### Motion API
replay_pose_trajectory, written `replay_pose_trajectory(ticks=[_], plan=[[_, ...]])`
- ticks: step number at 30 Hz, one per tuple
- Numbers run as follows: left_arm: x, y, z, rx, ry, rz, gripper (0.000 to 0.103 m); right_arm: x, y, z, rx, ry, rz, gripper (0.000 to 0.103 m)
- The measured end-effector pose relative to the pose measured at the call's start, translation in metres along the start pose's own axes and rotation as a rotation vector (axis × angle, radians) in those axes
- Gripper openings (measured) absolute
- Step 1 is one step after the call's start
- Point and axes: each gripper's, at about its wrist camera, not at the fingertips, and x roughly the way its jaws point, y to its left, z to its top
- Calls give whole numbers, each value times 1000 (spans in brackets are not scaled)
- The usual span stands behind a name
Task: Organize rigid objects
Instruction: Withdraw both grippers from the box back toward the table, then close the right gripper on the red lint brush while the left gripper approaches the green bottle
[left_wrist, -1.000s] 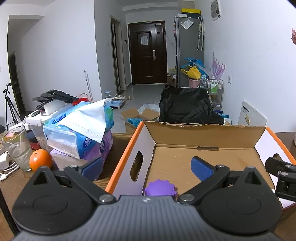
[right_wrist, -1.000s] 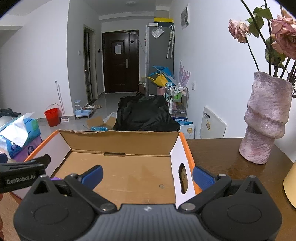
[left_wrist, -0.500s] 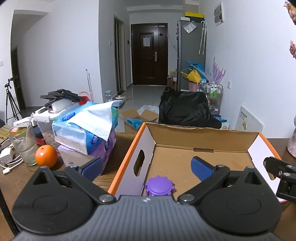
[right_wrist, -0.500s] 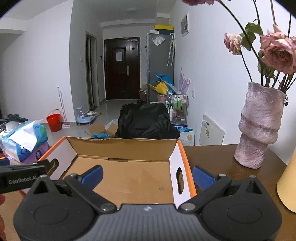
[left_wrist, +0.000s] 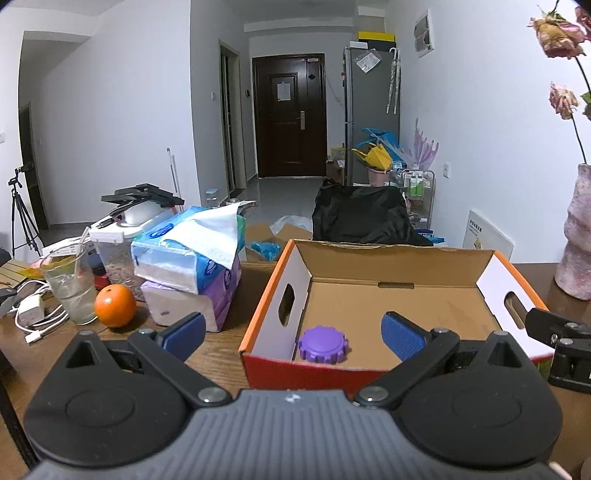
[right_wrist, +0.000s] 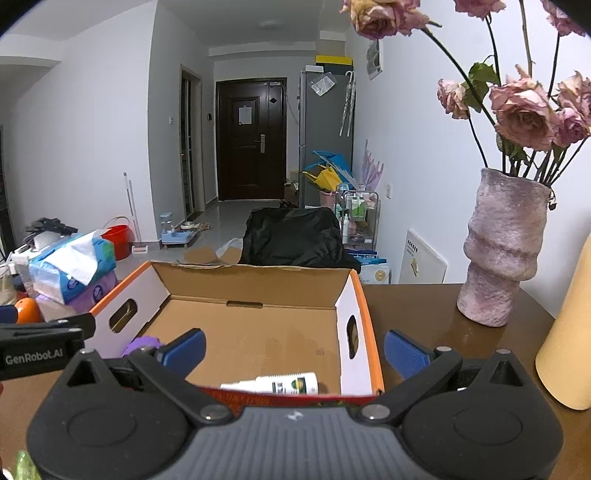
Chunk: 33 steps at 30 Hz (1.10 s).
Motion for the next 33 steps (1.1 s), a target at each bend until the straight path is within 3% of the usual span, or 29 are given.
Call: replay_pose_trajectory(ticks=[33], plan=[[-96,48,-74,-4,38,15,103,-97,27,-78,-72,55,-3,103]])
